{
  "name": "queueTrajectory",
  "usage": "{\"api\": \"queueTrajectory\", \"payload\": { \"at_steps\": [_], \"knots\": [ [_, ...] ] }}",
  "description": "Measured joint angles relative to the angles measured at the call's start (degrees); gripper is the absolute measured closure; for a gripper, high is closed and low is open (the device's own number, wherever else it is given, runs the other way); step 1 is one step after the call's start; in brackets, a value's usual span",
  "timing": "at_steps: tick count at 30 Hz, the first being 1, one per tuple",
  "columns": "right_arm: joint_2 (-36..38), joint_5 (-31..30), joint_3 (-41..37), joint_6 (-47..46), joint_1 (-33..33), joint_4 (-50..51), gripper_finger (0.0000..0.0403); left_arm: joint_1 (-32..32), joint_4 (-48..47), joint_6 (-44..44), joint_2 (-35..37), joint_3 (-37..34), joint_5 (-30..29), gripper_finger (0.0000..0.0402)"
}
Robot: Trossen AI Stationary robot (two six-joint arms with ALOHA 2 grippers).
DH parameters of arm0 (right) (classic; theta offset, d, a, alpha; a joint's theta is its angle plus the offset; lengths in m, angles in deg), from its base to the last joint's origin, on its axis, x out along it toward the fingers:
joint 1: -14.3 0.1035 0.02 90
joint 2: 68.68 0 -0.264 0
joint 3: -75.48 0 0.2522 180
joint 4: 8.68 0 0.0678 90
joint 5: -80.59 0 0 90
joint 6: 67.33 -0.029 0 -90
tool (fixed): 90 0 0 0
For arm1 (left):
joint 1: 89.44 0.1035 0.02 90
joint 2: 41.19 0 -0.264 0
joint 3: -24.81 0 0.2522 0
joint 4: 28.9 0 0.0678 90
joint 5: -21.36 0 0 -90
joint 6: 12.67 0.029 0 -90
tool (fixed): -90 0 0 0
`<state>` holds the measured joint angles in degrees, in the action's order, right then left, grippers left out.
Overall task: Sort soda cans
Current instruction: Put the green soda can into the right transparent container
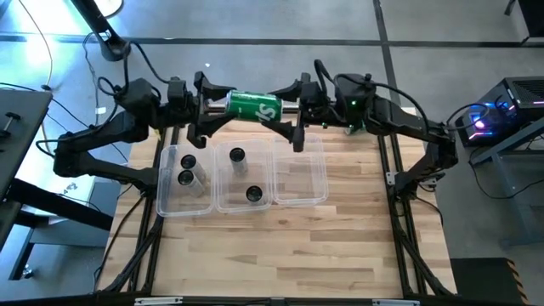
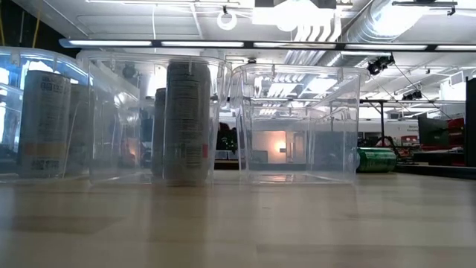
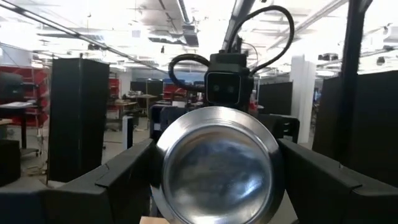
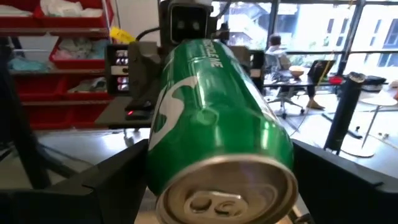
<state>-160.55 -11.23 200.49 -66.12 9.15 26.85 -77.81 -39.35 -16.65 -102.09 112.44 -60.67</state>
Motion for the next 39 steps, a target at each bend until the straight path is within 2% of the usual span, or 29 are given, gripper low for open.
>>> {"api": "queueTrajectory", "payload": {
  "at_steps": [3, 7, 9, 11, 14, 20, 24, 28, 31, 35, 39],
  "knots": [
    [-0.03, 0.03, 0.04, -0.14, -0.35, -0.68, 0.0049, 0.09, 0.52, -0.32, -0.1, -0.02, -0.07, 0.0108],
    [-0.13, 4.03, 0.02, -1.14, -0.32, -2.67, 0.0049, -0.05, 1.38, -0.93, -0.32, 0.0, 0.98, 0.0108],
    [-0.13, 4.04, 0.02, -0.87, -0.2, -2.71, 0.0052, -0.08, 1.87, -1.1, -0.83, 0.0, 1.07, 0.0108],
    [-0.13, 3.29, 0.02, -0.96, 0.12, -2.77, 0.0067, -0.06, 2.74, -1.1, -1.44, 0.0, 1.01, 0.0108],
    [-0.11, 3.32, 0.0, -0.79, 0.18, -2.79, 0.0119, -0.08, 3.1, -0.94, -2.12, 0.11, 0.73, 0.0108],
    [0.39, 3.99, 0.0, -0.91, -0.04, 1.02, 0.0124, -0.14, -1.77, 0.26, -2.49, 0.15, -2.18, 0.0109],
    [1.99, 2.76, -0.09, -0.86, -1.01, 7.0, 0.0124, 0.25, -7.46, 2.39, -1.32, 0.13, -8.14, 0.0117],
    [4.32, -2.69, -0.11, -1.32, -1.74, 15.04, 0.0124, 1.29, -15.57, 2.63, 0.24, 1.2, -15.31, 0.003],
    [5.19, -4.19, 0.24, -3.31, -2.5, 23.78, 0.0124, 1.54, -25.4, 2.74, 0.5, 2.2, -18.47, 0.0022],
    [2.29, -5.32, -0.08, -9.46, -3.41, 38.73, 0.0124, 2.04, -30.92, 0.83, 0.18, -0.8, -16.57, 0.0046],
    [-2.15, -6.55, 0.0, -13.01, -3.37, 51.84, 0.0124, 1.91, -26.65, -2.58, 0.75, -7.35, -11.53, 0.0056]
  ]
}}
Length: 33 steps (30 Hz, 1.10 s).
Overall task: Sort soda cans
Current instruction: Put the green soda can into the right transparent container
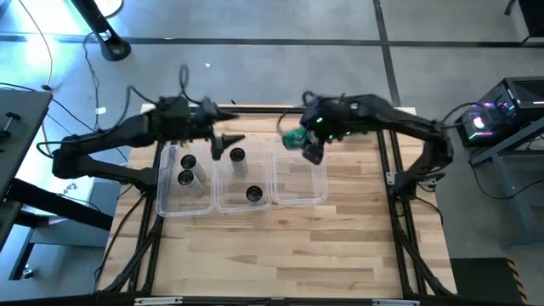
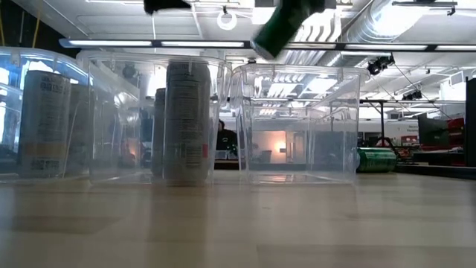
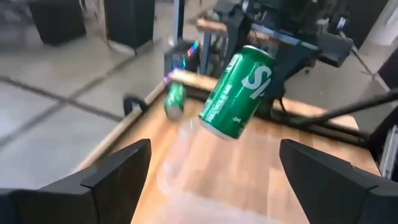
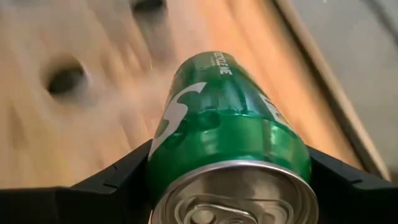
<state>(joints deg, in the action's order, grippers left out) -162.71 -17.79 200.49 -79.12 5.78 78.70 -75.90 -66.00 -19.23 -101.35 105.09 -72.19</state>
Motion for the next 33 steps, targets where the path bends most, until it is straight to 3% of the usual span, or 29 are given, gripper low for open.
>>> {"api": "queueTrajectory", "payload": {
  "at_steps": [3, 8, 10, 18, 33],
  "knots": [
    [-5.01, 0.04, -0.01, -1.34, -0.72, 7.38, 0.0124, 0.07, 4.96, -3.36, -0.09, -6.18, 1.64, 0.0057],
    [-12.8, 2.44, 0.06, -1.37, -2.18, 10.49, 0.0124, 0.04, 14.08, -9.63, 0.67, -13.35, 3.29, 0.0057],
    [-16.46, 5.31, 0.1, -0.42, -2.75, 10.2, 0.0124, -0.28, 13.77, -11.32, 0.54, -14.57, 3.33, 0.0057],
    [-26.82, 5.27, 0.04, 3.51, -4.29, 8.8, 0.0124, -2.51, 13.89, -11.89, 2.68, -15.17, 6.74, 0.0057],
    [-29.07, 2.57, 0.02, 4.31, -4.31, 5.92, 0.0122, -2.69, 13.57, -10.88, 8.48, -15.17, 4.49, 0.0057]
  ]
}}
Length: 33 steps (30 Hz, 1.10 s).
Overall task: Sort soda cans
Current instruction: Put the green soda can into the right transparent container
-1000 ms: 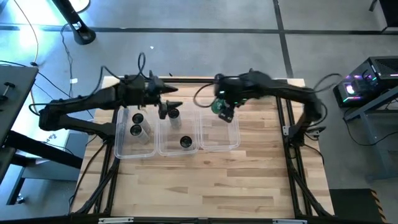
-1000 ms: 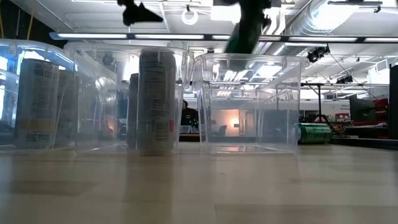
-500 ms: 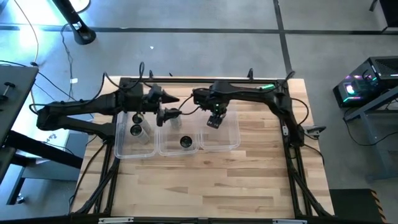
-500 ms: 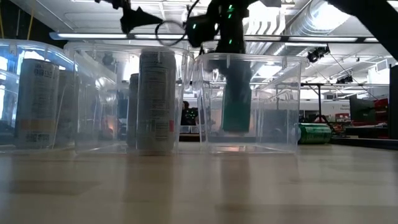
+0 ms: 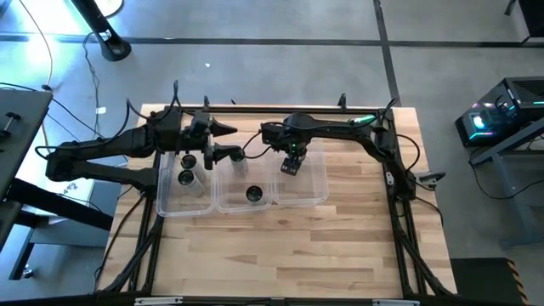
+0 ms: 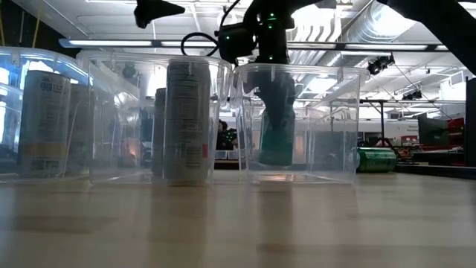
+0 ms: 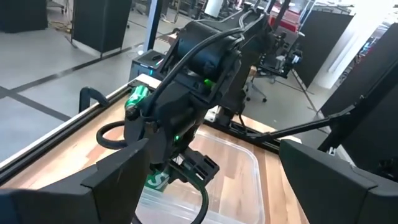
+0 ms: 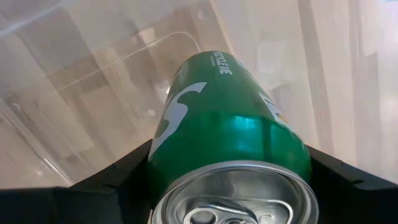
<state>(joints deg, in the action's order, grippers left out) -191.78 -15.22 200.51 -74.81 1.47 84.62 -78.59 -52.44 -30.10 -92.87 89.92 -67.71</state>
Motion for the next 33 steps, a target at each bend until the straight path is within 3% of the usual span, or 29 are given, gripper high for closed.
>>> {"api": "queueTrajectory", "payload": {
  "at_steps": [5, 12, 23, 33],
  "knots": [
    [0.08, 0.04, 0.03, -2.65, -0.01, 0.66, 0.0024, 0.0, -0.89, 0.04, 0.0, 0.0, -0.02, 0.0057],
    [0.29, 0.33, 0.04, -1.97, 0.01, 2.39, 0.0061, 0.0, -1.33, 0.36, 0.0, 0.0, -0.09, 0.0057],
    [4.92, -0.22, 0.15, -1.44, -0.43, 4.72, 0.0062, 1.09, -1.43, 1.58, 0.64, 0.02, -0.15, 0.0057],
    [15.69, -1.37, 0.15, -4.52, -0.63, 3.9, 0.0061, 3.97, -0.5, 1.58, 5.38, 0.11, -0.07, 0.0057]
  ]
}}
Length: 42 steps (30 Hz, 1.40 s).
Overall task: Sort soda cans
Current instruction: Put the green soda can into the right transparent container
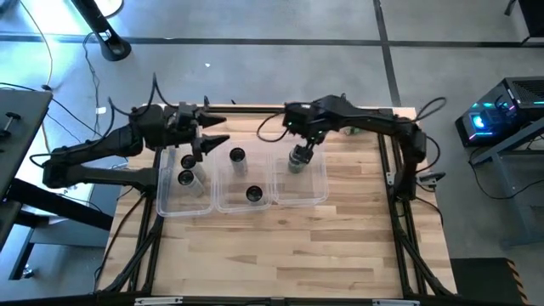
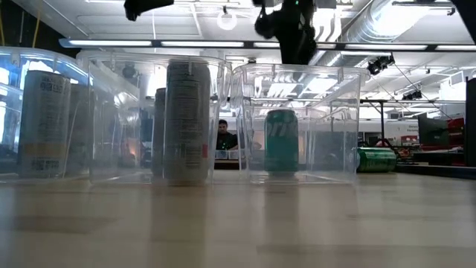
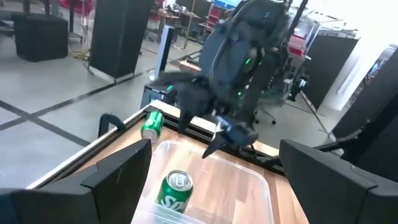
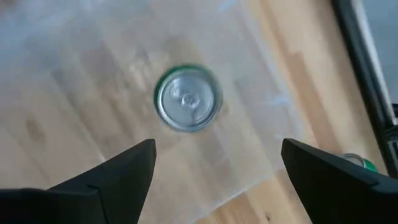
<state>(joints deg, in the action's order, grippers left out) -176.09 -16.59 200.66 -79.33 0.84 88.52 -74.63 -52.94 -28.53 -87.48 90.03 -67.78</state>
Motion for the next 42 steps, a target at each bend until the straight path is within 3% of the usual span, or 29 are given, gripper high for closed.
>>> {"api": "queueTrajectory", "payload": {
  "at_steps": [4, 9, 15, 21, 27, 34, 42],
  "knots": [
    [3.63, -5.1, 0.0, -4.7, -1.17, -1.25, 0.0061, 0.58, -0.07, 0.0, -0.12, 0.0, 0.52, 0.0057],
    [6.34, -11.69, 0.0, -8.54, -6.02, -0.88, 0.0061, 0.56, -0.18, 1.18, -2.7, 0.0, 5.83, 0.0057],
    [6.53, -11.89, -3.17, -10.2, -18.89, 2.82, 0.0061, 0.56, -0.18, 4.57, -6.11, 0.0, 11.18, 0.0057],
    [10.25, -8.62, -15.74, -6.27, -29.6, 2.94, 0.0061, 0.54, -1.91, 5.97, -6.85, -0.04, 14.58, 0.0057],
    [12.15, -7.53, -28.69, 10.8, -33.85, -5.09, 0.0061, 1.1, -1.94, 7.76, -6.99, -0.04, 12.3, 0.0057],
    [11.2, -7.38, -41.24, 33.47, -35.08, -16.98, 0.0061, 2.34, -1.9, 5.63, -9.81, -0.07, 1.11, 0.0057],
    [7.53, -16.34, -47.31, 46.02, -37.15, -32.2, 0.0061, 2.81, -1.29, -2.12, -13.95, -0.07, -4.22, 0.0057]
  ]
}}
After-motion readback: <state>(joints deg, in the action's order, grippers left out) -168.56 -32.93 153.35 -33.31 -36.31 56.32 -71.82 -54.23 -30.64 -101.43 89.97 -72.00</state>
